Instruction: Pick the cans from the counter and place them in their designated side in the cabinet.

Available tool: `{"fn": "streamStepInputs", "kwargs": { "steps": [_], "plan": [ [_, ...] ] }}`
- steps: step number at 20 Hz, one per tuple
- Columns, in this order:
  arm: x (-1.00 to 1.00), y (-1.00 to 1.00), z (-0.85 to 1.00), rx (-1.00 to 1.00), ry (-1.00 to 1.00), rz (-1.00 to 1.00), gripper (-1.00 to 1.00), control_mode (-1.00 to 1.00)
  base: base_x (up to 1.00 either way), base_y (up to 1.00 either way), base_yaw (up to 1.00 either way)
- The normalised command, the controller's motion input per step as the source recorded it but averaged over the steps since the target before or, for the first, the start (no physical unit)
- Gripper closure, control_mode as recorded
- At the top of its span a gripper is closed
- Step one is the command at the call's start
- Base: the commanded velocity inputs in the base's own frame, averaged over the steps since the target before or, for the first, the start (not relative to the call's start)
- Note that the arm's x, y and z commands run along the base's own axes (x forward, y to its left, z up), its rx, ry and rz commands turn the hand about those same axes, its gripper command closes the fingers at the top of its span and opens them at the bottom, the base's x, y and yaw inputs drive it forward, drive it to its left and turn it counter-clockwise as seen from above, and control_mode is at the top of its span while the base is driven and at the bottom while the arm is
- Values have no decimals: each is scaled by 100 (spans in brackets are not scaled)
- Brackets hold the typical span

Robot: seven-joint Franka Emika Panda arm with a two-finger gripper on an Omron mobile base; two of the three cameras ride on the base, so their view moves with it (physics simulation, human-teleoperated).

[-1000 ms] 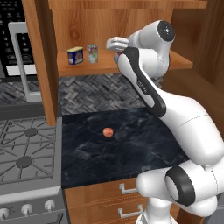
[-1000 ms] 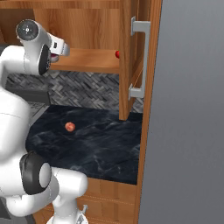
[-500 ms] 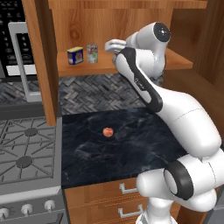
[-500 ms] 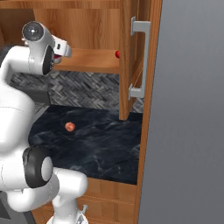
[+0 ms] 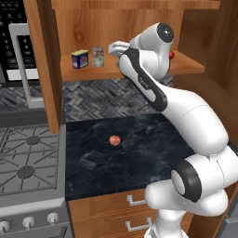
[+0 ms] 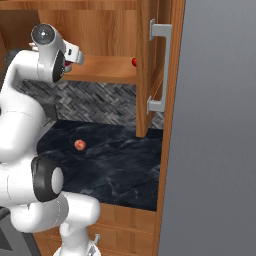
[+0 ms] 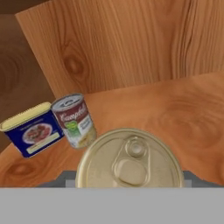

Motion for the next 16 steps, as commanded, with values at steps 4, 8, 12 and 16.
{"fn": "streamStepInputs", "kwargs": {
  "steps": [4,8,12,16],
  "plan": [
    [17,9,-1,-1,1,1,100,-100,0,0,0],
    [20,9,-7,-1,1,1,100,-100,0,0,0],
    [28,9,-11,-1,3,1,100,-100,0,0,0],
    [28,8,-8,-1,2,1,100,-100,0,0,0]
  ]
}}
